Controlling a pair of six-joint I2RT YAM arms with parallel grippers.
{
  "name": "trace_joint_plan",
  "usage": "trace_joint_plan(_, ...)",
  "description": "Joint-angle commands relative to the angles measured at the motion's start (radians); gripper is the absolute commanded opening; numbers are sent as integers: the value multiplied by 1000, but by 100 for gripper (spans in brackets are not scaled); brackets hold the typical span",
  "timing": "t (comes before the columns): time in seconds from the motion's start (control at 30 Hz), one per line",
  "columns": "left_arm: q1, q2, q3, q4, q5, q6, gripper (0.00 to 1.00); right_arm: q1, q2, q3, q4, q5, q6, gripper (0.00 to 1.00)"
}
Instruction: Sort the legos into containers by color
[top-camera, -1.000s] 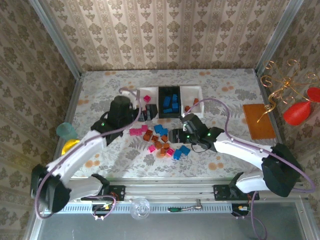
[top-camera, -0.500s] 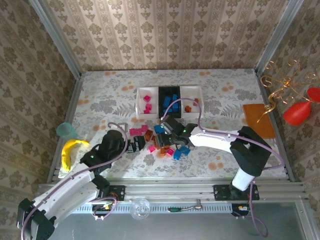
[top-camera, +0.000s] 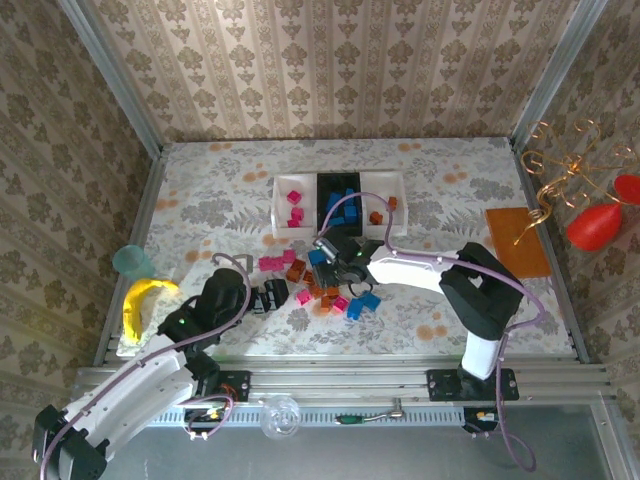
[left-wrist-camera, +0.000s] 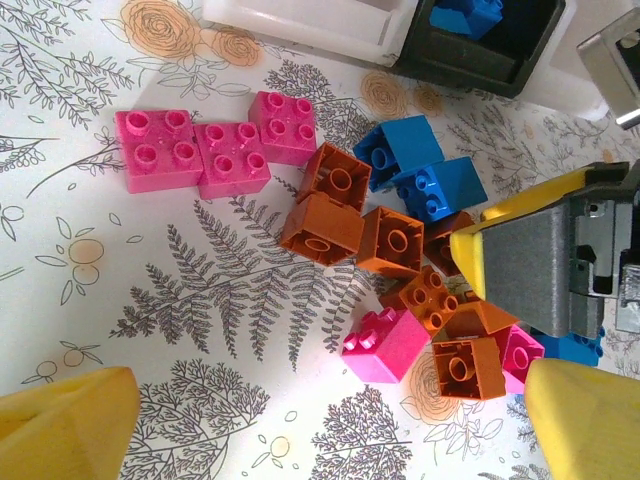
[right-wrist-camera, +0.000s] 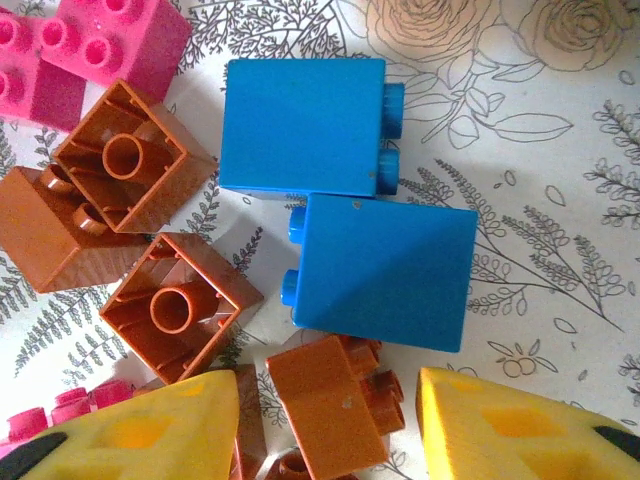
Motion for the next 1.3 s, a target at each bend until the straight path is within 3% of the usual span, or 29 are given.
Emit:
trace_joint_plan(0.0,-6,-9,-12,-20,-17,-16,100,-5,26,27,-39,-10,-24,49)
trace_joint_plan(0.43,-6,-10,-14,-28,-19,-21,100,-21,12,-10,-6,-40,-24,31)
trace_joint_plan(0.77,-5,-11,-14,-29,-23,-25,100,-71,-235,-154,43,-28,-17,23)
trace_joint_plan(0.87,-6,-10,-14,-28,-29,-27,100,-131,-330,-183,32,-29,-18,23)
trace_joint_plan(1.03,-6,-9,-14,-18,-29,-33,100,-313,-393,-153,13,-54,-21,21)
trace_joint_plan(1.27,-9,13,-15,-3,-7,-38,100,-454,-152,85,-46,-22,-39,21)
